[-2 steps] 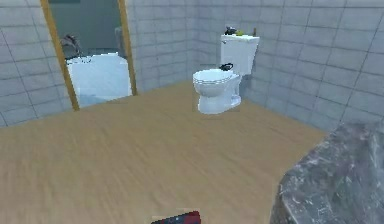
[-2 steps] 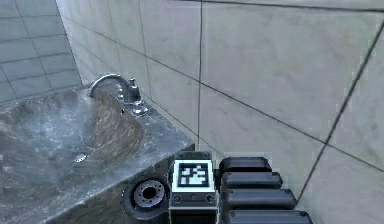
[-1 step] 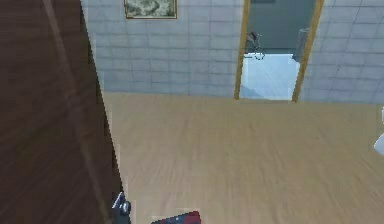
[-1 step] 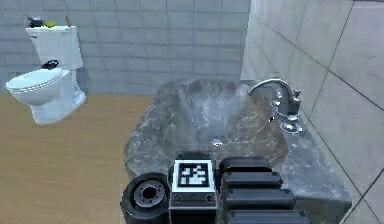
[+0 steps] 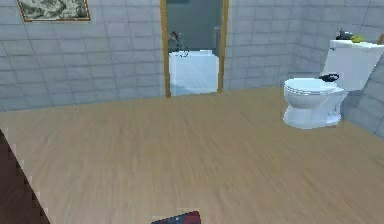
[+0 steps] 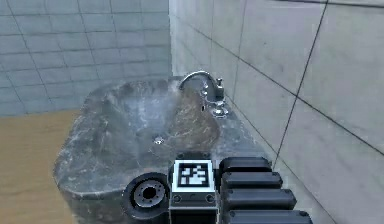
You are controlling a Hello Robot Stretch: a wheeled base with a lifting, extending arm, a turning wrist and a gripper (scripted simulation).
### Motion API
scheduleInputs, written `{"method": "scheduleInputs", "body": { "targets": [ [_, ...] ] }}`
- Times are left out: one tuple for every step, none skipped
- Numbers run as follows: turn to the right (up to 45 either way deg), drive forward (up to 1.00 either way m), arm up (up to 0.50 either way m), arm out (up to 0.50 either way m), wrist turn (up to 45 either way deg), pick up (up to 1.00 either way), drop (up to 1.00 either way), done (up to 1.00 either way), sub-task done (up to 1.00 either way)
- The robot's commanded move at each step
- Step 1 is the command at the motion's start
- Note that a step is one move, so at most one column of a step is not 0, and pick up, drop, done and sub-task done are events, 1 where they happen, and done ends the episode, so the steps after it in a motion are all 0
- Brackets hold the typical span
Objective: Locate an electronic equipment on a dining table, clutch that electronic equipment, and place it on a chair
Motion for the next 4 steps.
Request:
{"method": "scheduleInputs", "body": {
  "targets": [
    [0.0, 0.40, 0.00, 0.00, 0.0, 0.00, 0.00, 0.00, 0.00],
    [-3.0, 0.00, 0.00, 0.00, 0.0, 0.00, 0.00, 0.00, 0.00],
    [0.0, 0.35, 0.00, 0.00, 0.0, 0.00, 0.00, 0.00, 0.00],
    [-9.0, 0.00, 0.00, 0.00, 0.0, 0.00, 0.00, 0.00, 0.00]
  ]
}}
